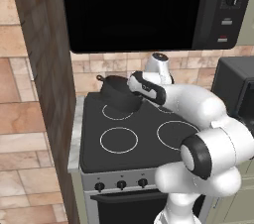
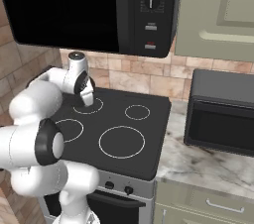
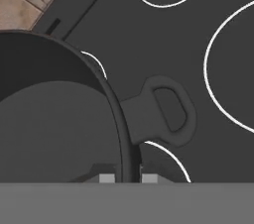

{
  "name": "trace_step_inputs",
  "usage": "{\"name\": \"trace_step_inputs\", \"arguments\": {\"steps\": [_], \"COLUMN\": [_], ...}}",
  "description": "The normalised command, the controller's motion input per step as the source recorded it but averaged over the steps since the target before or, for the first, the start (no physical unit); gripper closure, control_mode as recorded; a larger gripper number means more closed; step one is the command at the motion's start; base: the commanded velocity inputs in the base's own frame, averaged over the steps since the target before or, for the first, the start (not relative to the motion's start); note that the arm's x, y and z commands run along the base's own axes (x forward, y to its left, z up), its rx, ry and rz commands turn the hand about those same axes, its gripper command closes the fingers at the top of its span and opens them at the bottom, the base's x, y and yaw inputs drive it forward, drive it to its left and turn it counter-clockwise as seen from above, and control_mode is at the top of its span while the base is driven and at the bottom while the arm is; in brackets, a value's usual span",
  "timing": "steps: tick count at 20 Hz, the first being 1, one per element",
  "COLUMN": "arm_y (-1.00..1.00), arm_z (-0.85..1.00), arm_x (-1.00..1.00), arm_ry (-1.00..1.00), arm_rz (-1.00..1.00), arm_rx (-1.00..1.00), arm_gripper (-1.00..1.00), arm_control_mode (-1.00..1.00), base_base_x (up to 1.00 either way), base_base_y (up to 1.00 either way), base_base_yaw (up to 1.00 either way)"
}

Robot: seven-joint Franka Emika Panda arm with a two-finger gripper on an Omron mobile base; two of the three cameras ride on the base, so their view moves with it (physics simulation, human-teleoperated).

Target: Move the pot and pan from the stove into the sink.

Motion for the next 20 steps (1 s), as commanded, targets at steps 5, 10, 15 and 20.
{"name": "trace_step_inputs", "arguments": {"steps": [5, 10, 15, 20], "arm_y": [0.00, 0.00, -0.05, -0.22], "arm_z": [0.12, 0.11, 0.17, 0.35], "arm_x": [-0.96, -0.94, -0.97, -1.00], "arm_ry": [0.17, 0.17, 0.10, -0.04], "arm_rz": [0.02, 0.02, 0.02, 0.01], "arm_rx": [-0.01, -0.02, -0.05, -0.10], "arm_gripper": [1.00, 1.00, 1.00, 1.00], "arm_control_mode": [-1.00, -1.00, -1.00, -1.00], "base_base_x": [0.00, 0.00, 0.00, 0.00], "base_base_y": [0.00, 0.00, 0.00, 0.00], "base_base_yaw": [0.00, 0.00, 0.00, 0.00]}}
